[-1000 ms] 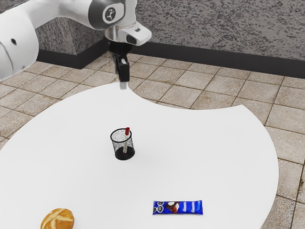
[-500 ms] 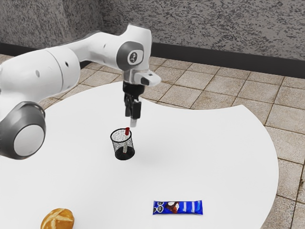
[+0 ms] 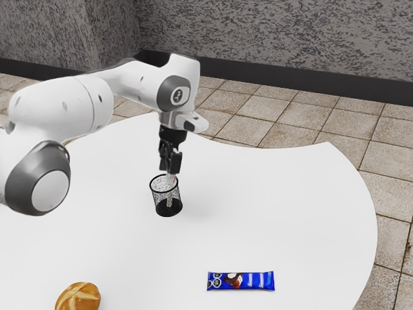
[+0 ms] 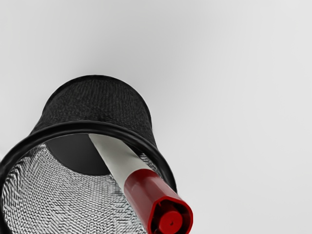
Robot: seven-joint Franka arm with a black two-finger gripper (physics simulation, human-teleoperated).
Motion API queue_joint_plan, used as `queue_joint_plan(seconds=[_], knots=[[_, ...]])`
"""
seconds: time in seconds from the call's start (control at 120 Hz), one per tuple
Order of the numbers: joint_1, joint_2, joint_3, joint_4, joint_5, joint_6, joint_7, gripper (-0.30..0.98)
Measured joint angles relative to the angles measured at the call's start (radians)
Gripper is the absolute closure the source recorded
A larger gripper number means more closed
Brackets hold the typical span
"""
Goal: Take the marker out of the pen holder and place it to the left of the pen holder.
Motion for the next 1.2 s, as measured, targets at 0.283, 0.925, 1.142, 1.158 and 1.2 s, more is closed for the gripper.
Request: queue_joint_plan(seconds=[0.283, 0.925, 1.142, 1.158, 1.2], knots=[[0.0, 0.051, 0.014, 0.03, 0.001, 0.071, 0.003, 0.15], [0.001, 0.073, 0.016, 0.044, 0.002, 0.173, 0.002, 0.47], [-0.003, 0.073, 0.023, 0.044, 0.002, 0.177, 0.002, 0.59], [-0.003, 0.073, 0.023, 0.043, 0.002, 0.176, 0.002, 0.59], [-0.005, 0.072, 0.026, 0.043, 0.003, 0.174, 0.002, 0.61]])
